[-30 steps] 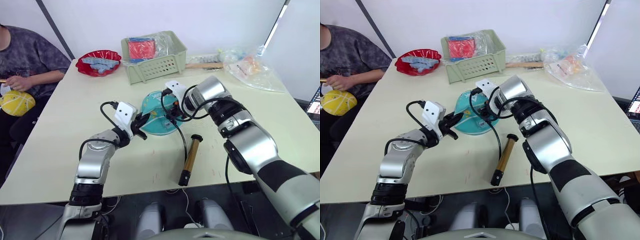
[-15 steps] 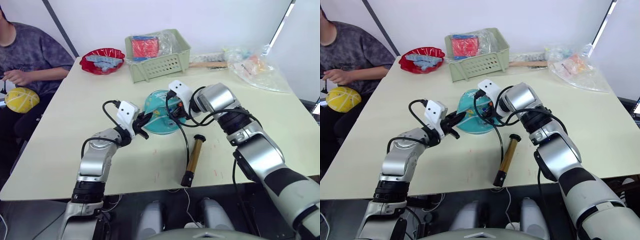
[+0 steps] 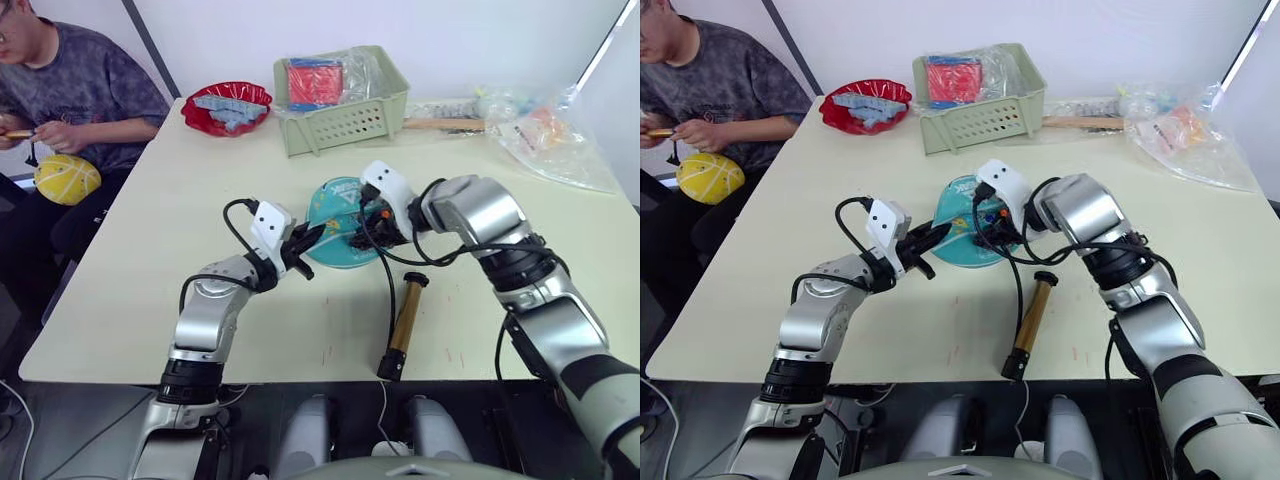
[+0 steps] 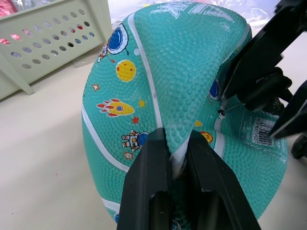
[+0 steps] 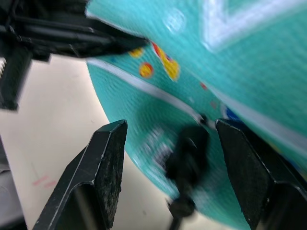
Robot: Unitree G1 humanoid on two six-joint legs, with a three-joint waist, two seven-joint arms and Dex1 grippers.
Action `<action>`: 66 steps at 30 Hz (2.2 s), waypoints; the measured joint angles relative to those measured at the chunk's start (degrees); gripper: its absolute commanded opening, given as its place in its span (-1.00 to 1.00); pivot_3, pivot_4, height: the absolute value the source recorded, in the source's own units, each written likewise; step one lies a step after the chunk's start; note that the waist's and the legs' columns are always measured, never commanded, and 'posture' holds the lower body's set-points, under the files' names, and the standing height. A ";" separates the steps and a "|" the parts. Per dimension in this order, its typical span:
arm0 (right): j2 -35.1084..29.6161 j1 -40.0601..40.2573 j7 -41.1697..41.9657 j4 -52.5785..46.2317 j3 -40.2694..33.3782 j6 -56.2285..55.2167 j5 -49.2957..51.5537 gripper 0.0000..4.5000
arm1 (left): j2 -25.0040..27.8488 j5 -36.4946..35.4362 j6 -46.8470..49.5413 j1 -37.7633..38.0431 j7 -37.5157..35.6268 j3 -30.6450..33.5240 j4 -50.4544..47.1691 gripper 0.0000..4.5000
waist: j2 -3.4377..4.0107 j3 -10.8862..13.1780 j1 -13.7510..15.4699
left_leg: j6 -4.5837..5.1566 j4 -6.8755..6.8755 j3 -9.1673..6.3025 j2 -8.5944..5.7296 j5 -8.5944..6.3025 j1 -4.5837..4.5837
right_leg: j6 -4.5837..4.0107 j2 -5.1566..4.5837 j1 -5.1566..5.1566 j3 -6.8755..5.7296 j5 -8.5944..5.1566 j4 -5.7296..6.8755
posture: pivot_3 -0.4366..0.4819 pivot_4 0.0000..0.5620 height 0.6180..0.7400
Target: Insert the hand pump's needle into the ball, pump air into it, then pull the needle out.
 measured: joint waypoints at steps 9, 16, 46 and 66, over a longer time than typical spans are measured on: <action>-4.89 9.89 -2.25 -14.02 -6.33 -3.84 3.92 0.37 | 0.12 -0.54 -0.04 -0.11 -0.21 -0.14 0.27 -1.00 | 0.30 0.18 0.05 | -0.02 -0.07 -0.98 -0.26 0.02 0.00 | -0.17 0.07 0.43 -0.93 -0.40 0.09 | -0.05 -0.47 0.96; -2.78 15.10 -7.46 -19.32 -10.04 -3.54 6.88 0.37 | 0.16 -0.56 -0.03 -0.16 -0.25 -0.23 0.39 -1.00 | 0.32 0.22 -0.03 | -0.02 -0.04 -0.92 -0.32 0.02 0.14 | -0.09 0.05 0.53 -0.81 -0.43 0.15 | -0.05 -0.47 0.96; 1.95 15.39 -16.76 -14.69 -8.14 -5.24 8.73 0.37 | 0.15 -0.53 -0.02 -0.17 -0.17 -0.19 0.74 -1.00 | 0.32 0.21 -0.06 | -0.04 0.08 -0.71 -0.32 0.04 0.28 | -0.07 0.11 0.50 -0.52 -0.42 0.41 | -0.05 -0.47 0.96; 1.85 14.87 -16.63 -13.21 -7.39 -6.53 8.79 -0.20 | 0.14 -0.53 -0.01 0.56 0.25 -0.16 0.31 -1.00 | 0.30 0.23 -0.23 | -0.03 0.69 -0.51 -0.32 0.03 0.25 | -0.04 0.11 0.35 -0.17 -0.41 0.93 | -0.05 -0.47 0.96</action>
